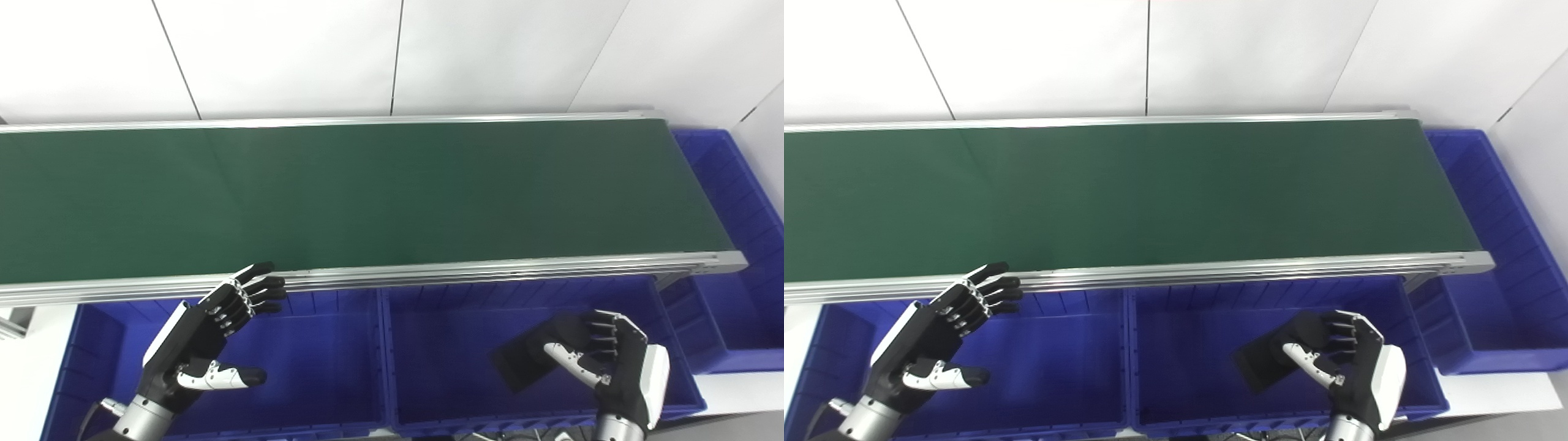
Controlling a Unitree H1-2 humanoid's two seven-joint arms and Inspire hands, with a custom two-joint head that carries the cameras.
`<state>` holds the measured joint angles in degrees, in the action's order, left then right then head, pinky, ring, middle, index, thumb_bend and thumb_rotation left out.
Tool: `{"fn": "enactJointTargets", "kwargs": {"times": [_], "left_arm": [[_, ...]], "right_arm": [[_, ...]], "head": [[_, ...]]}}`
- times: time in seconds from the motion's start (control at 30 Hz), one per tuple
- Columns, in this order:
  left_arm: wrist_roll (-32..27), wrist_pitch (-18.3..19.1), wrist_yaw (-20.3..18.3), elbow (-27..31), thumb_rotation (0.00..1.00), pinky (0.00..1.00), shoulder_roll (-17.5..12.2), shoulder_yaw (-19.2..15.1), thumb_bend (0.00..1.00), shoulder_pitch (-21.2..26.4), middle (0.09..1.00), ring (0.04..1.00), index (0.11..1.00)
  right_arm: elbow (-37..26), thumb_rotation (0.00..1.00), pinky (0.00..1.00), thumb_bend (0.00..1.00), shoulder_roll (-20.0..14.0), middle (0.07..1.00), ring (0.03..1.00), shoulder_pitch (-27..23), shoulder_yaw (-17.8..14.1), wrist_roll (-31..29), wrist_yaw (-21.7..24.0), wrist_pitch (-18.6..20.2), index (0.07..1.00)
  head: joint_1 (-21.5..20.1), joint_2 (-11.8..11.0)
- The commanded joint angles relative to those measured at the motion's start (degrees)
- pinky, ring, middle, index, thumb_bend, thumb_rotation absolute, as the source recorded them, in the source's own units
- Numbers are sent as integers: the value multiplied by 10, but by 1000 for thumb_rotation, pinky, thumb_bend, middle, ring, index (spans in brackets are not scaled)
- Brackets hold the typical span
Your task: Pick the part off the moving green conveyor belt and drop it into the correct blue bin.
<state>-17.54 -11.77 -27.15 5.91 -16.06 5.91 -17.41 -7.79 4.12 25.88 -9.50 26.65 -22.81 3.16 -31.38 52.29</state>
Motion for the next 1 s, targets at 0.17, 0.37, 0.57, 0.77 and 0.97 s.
{"fn": "enactJointTargets", "kwargs": {"times": [0.17, 0.37, 0.57, 0.77, 0.97], "left_arm": [[-8, -1, 0, 28, 248, 755, -1, -3, 959, -2, 812, 785, 857], [-6, -3, 0, 27, 249, 752, 0, -3, 956, -2, 811, 785, 860], [-6, -1, 0, 29, 249, 756, -1, -2, 956, -2, 812, 787, 860], [-5, -1, -1, 31, 248, 756, -2, -2, 950, -2, 812, 789, 860], [-4, 0, 0, 31, 246, 758, -1, -2, 956, -3, 812, 788, 860]], "right_arm": [[6, 0, 371, 515, -9, 482, 409, -8, 1, -11, -17, -42, 546], [-10, 85, 568, 718, -28, 709, 673, 1, 17, -38, 32, -13, 747], [-22, 190, 706, 811, -36, 874, 813, 7, 26, -45, 57, 1, 916], [-35, 216, 743, 810, -33, 892, 844, 12, 28, -41, 67, 13, 941], [-67, 282, 757, 772, -25, 887, 848, 18, 28, -43, 72, 15, 940]], "head": [[5, 0], [5, 0], [10, -1], [9, -1], [15, -4]]}}
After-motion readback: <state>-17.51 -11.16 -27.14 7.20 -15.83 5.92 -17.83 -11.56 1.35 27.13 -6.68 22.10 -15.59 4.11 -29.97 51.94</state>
